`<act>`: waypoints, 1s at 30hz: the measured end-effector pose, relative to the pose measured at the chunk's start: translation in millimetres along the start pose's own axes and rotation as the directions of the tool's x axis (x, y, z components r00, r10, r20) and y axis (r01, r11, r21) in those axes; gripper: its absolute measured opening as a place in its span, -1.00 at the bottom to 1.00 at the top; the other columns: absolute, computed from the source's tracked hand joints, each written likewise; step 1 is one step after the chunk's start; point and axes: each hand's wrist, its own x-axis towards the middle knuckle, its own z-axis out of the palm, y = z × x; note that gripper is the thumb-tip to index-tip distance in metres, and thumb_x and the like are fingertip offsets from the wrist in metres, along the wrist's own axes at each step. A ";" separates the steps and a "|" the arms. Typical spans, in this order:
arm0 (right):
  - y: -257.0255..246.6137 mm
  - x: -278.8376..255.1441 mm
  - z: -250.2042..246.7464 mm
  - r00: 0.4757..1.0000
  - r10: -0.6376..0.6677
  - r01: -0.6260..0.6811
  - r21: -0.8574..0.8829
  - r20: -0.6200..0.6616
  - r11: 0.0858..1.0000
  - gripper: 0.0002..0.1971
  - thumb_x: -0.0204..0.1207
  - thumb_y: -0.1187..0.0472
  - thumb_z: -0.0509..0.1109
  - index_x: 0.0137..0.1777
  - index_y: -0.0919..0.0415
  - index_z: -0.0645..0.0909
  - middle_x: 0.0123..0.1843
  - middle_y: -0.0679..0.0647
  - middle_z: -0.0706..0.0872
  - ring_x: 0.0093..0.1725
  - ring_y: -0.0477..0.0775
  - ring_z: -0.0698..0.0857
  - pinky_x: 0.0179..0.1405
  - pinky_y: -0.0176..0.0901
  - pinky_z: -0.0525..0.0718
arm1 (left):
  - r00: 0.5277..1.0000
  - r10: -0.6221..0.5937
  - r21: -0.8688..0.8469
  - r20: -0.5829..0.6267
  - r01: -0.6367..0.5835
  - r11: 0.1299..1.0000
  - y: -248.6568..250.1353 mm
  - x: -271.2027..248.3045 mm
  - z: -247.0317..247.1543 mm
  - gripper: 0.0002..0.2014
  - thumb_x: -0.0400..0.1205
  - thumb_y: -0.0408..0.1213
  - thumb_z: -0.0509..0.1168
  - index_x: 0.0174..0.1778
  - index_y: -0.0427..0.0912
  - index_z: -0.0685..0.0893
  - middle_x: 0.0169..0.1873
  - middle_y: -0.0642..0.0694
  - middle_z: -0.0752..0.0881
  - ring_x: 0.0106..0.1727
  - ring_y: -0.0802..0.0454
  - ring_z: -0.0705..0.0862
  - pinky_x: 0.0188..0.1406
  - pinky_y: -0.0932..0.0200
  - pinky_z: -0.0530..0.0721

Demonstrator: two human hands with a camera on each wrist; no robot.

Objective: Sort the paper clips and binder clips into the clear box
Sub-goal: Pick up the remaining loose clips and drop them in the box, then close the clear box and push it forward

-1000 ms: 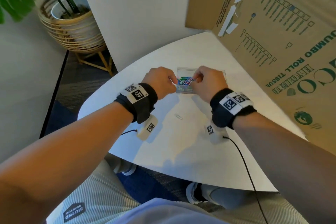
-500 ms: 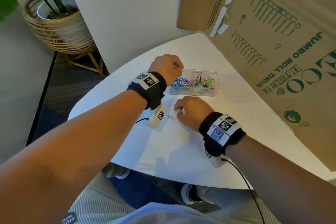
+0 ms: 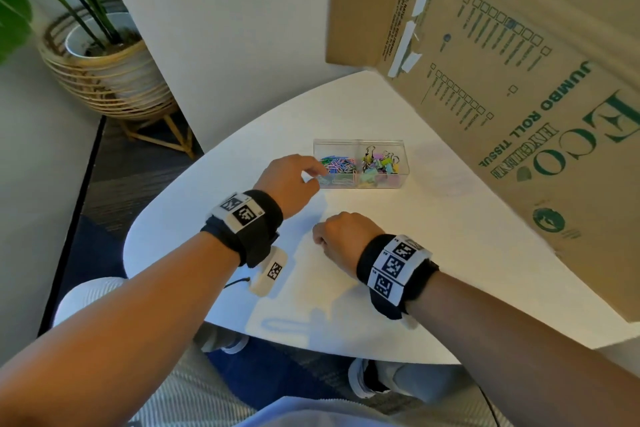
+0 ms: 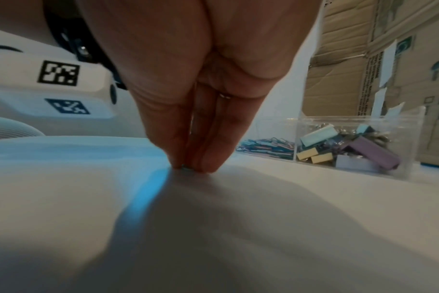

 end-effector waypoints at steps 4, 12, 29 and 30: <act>0.5 -8.0 -3.0 0.997 0.051 -0.055 0.075 0.049 0.996 -0.72 0.52 0.24 0.27 0.23 0.13 0.45 0.13 0.14 0.63 0.06 0.24 0.63 -0.05 -0.01 0.58 | 0.999 -0.039 -0.008 -0.019 0.039 0.999 -12.7 -11.0 -0.5 -0.78 0.65 -0.28 0.22 0.13 0.06 0.68 0.07 0.13 0.63 -0.04 0.11 0.61 0.10 0.26 0.57; 8.5 -15.4 4.4 0.991 0.092 -0.104 0.129 0.092 0.986 -0.77 0.45 0.26 0.30 0.11 0.10 0.50 0.01 0.10 0.62 -0.09 0.16 0.62 -0.16 -0.06 0.62 | 0.974 -0.148 0.286 0.172 0.094 0.954 -41.6 -27.6 -0.1 -0.74 0.63 -0.19 0.25 0.23 0.04 0.64 0.25 0.00 0.58 0.24 0.01 0.58 0.31 0.10 0.54; 74.7 35.6 -87.5 0.837 0.343 -0.118 0.471 -0.427 0.874 -0.90 0.57 0.21 0.35 -0.06 0.00 0.68 -0.09 -0.09 0.71 -0.10 -0.05 0.66 -0.09 -0.24 0.58 | 0.975 -0.219 0.021 0.047 0.219 0.976 -17.7 48.1 -16.7 -0.72 0.67 -0.23 0.13 0.12 -0.17 0.73 0.03 -0.15 0.77 0.07 -0.14 0.70 0.21 -0.04 0.66; 84.1 34.5 -90.6 0.787 0.402 -0.140 0.499 -0.468 0.855 -0.91 0.58 0.18 0.33 -0.07 0.00 0.67 -0.08 -0.09 0.72 -0.13 -0.04 0.68 -0.10 -0.20 0.63 | 0.969 -0.241 -0.024 0.050 0.243 0.970 -17.3 52.6 -16.1 -0.71 0.68 -0.19 0.13 0.12 -0.19 0.73 0.02 -0.15 0.77 0.05 -0.13 0.71 0.21 -0.04 0.66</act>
